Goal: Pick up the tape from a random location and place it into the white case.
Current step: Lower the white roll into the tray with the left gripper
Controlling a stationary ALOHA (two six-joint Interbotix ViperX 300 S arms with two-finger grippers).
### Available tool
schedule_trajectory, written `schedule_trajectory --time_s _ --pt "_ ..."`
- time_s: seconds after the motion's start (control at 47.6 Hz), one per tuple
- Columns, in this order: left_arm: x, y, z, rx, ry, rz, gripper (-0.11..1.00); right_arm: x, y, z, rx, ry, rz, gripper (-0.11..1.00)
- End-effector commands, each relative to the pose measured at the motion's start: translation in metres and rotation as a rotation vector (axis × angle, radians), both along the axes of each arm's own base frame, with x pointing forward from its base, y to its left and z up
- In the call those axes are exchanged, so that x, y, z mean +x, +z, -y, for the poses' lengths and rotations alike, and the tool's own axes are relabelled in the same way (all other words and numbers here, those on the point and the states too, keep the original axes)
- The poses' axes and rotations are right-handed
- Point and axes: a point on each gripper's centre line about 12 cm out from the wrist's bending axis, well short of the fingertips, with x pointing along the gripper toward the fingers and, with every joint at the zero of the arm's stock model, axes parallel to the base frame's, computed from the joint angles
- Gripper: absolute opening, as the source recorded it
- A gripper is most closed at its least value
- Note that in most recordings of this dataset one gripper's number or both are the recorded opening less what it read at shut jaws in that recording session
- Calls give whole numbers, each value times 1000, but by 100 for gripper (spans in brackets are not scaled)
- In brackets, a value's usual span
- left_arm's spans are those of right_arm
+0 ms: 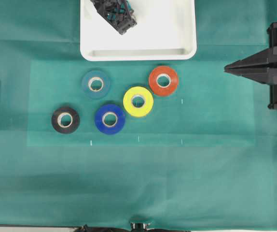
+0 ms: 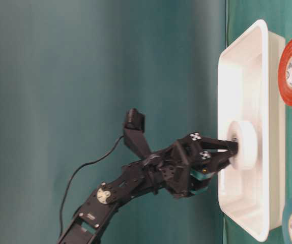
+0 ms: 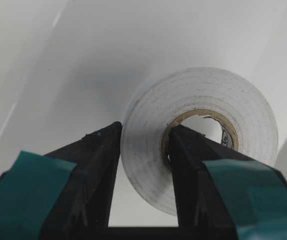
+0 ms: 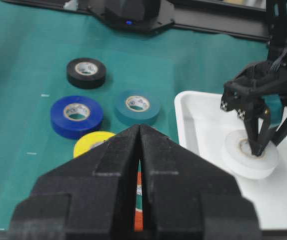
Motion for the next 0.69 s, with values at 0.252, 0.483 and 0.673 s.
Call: schedule_trajectory --time_s 0.252,0.483,0.673 --pt "5 13 -3 18 3 38 27 2 6 0 1 1 15 0" --pt "5 13 -3 16 5 38 28 2 6 0 1 0 14 0" --pt "5 14 -3 15 7 41 31 2 6 0 1 0 15 0"
